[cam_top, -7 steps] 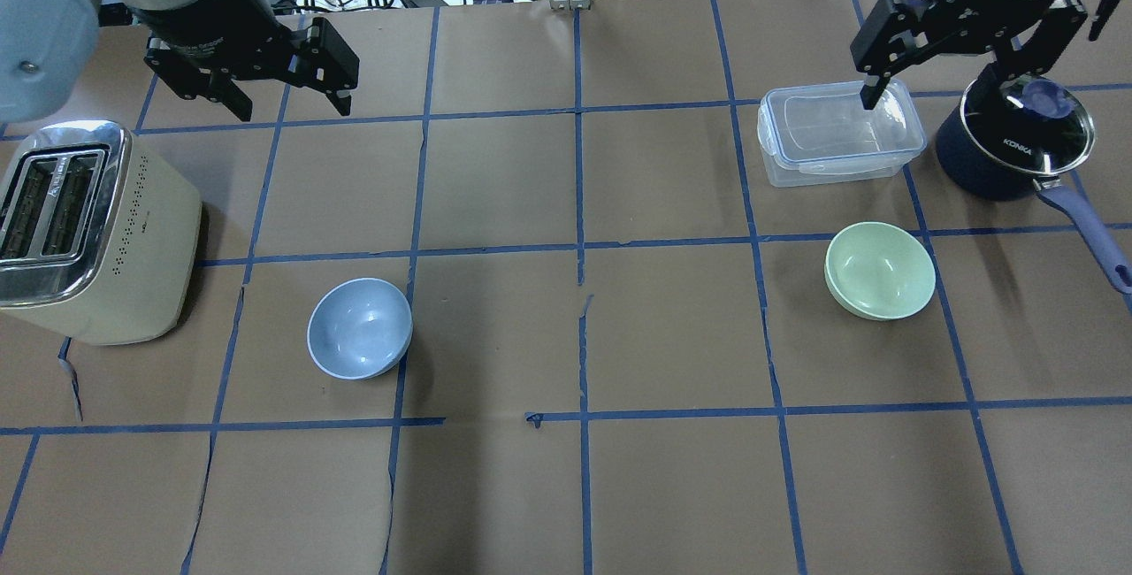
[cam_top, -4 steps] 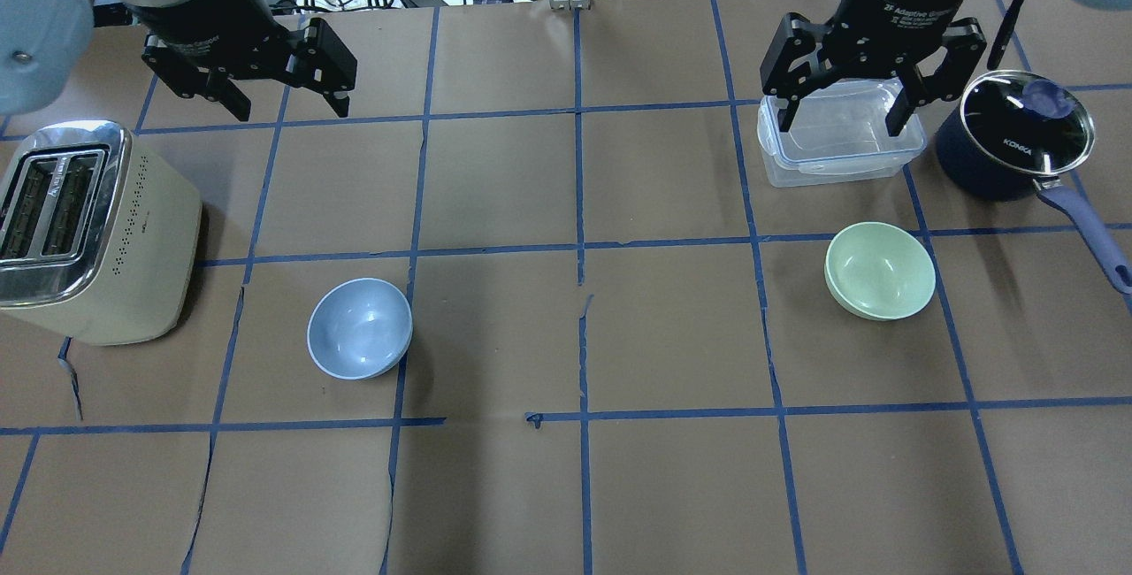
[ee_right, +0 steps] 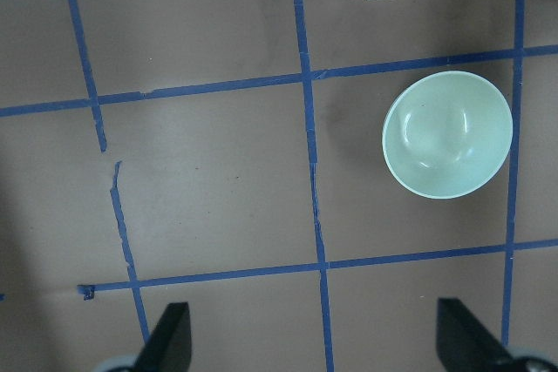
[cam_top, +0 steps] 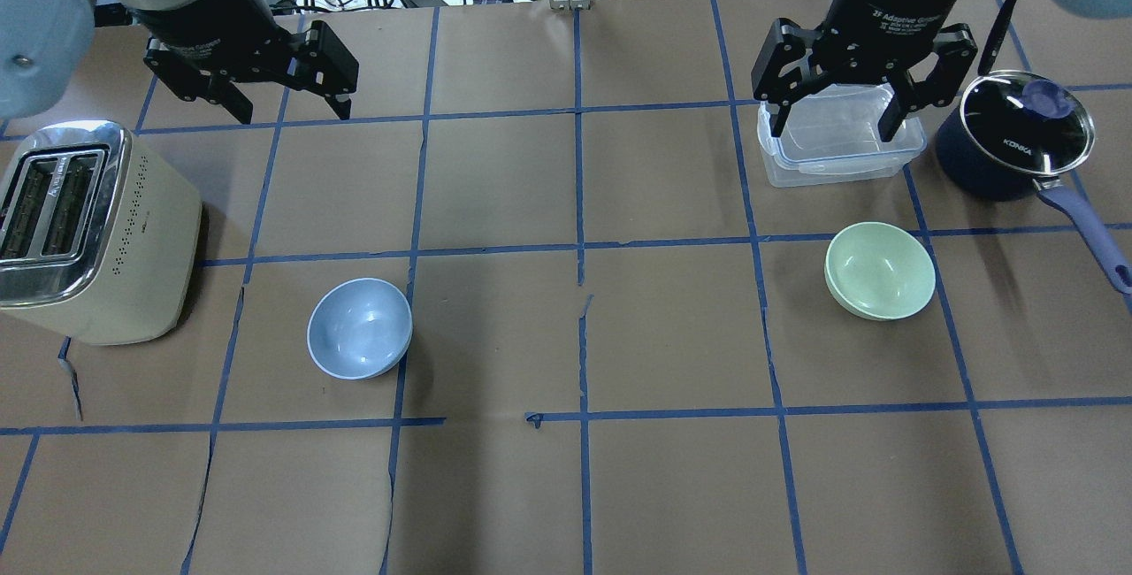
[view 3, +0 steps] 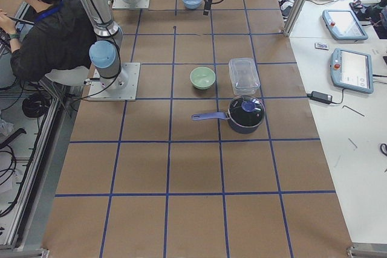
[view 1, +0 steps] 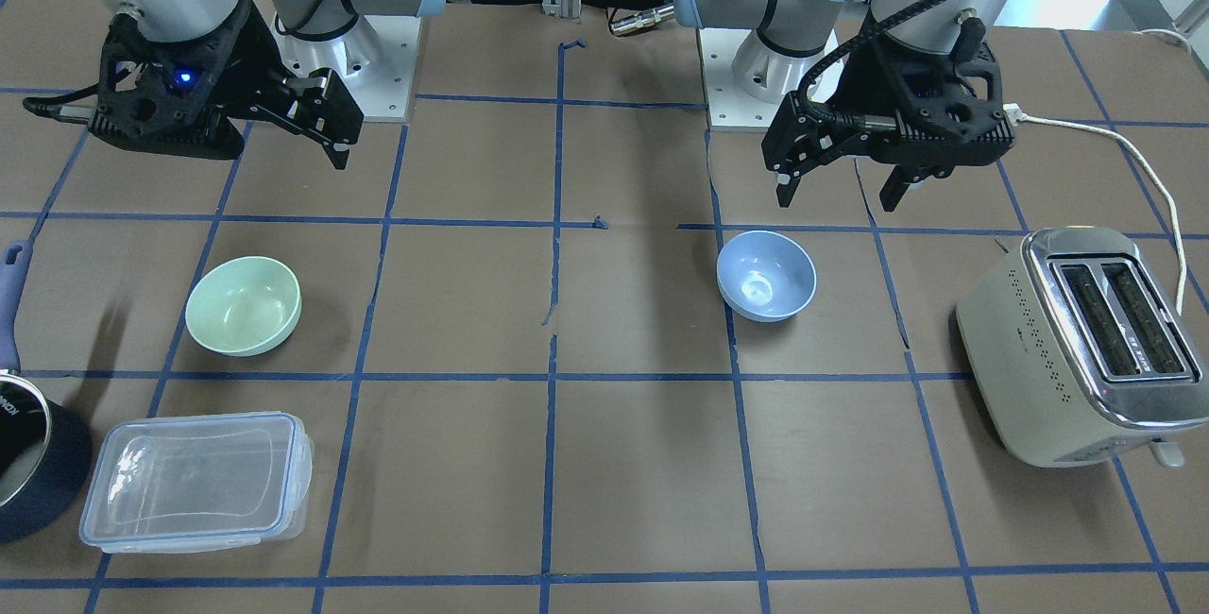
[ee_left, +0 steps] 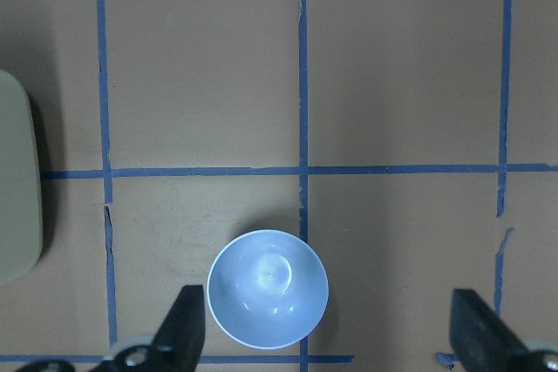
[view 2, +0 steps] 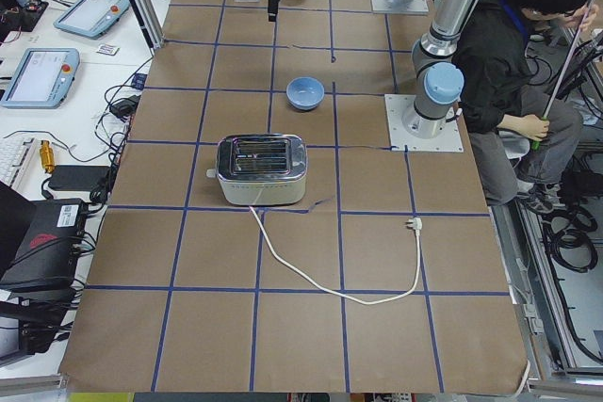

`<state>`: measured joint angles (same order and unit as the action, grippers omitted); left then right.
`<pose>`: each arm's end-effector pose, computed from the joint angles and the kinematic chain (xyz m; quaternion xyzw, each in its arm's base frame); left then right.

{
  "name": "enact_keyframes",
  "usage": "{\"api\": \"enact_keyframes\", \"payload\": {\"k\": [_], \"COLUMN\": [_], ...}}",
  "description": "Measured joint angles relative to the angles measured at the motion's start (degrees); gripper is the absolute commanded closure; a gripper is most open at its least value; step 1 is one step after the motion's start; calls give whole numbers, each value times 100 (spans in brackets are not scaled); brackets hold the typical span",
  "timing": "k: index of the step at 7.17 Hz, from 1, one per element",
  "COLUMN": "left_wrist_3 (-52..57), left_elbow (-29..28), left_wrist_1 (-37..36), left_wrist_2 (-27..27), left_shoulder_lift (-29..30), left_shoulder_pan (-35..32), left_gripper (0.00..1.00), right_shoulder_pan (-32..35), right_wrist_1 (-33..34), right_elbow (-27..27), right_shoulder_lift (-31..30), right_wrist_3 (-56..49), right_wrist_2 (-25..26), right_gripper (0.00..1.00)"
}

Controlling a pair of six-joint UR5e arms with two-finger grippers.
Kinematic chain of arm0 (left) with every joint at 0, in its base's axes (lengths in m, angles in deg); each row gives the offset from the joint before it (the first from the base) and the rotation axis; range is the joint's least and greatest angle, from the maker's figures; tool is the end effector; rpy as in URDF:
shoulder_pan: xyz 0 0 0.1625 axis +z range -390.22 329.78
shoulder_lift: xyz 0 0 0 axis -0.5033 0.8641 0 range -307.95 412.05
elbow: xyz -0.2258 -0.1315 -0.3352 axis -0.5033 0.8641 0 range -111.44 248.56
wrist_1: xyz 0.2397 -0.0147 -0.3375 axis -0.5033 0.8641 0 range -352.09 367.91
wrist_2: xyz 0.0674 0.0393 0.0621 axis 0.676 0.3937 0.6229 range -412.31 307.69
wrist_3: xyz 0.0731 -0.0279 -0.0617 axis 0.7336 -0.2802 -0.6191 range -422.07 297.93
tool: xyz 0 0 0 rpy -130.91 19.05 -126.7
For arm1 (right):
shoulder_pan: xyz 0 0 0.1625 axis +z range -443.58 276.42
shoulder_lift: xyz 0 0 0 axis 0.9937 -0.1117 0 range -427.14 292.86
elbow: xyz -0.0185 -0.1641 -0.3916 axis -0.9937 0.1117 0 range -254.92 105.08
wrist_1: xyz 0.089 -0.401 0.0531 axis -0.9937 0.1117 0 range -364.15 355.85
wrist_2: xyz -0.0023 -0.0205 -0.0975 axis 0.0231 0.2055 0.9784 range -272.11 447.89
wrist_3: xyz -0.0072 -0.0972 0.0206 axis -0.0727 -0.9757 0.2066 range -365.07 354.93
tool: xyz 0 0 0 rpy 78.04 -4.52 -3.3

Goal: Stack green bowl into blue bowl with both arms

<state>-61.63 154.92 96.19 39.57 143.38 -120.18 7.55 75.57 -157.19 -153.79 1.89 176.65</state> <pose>-0.1297 -0.5082 0.5109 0.0030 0.9992 -0.0352 0.0166 0.1453 -0.5019 0.5075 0.0512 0.9973 0.0520 0.0071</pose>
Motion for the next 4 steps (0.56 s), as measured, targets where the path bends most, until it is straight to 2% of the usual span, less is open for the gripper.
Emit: {"api": "enact_keyframes", "payload": {"k": [4], "left_wrist_3": [18], "left_elbow": [135], "left_wrist_1": [10], "left_wrist_2": [32], "left_shoulder_lift": [-68], "left_shoulder_pan": [24], "left_gripper": [0], "right_shoulder_pan": [-17], "right_wrist_1": [23], "right_elbow": [-45], "right_shoulder_lift": [89], "right_wrist_3": [-81], "right_wrist_2": [45], "right_gripper": [0]}}
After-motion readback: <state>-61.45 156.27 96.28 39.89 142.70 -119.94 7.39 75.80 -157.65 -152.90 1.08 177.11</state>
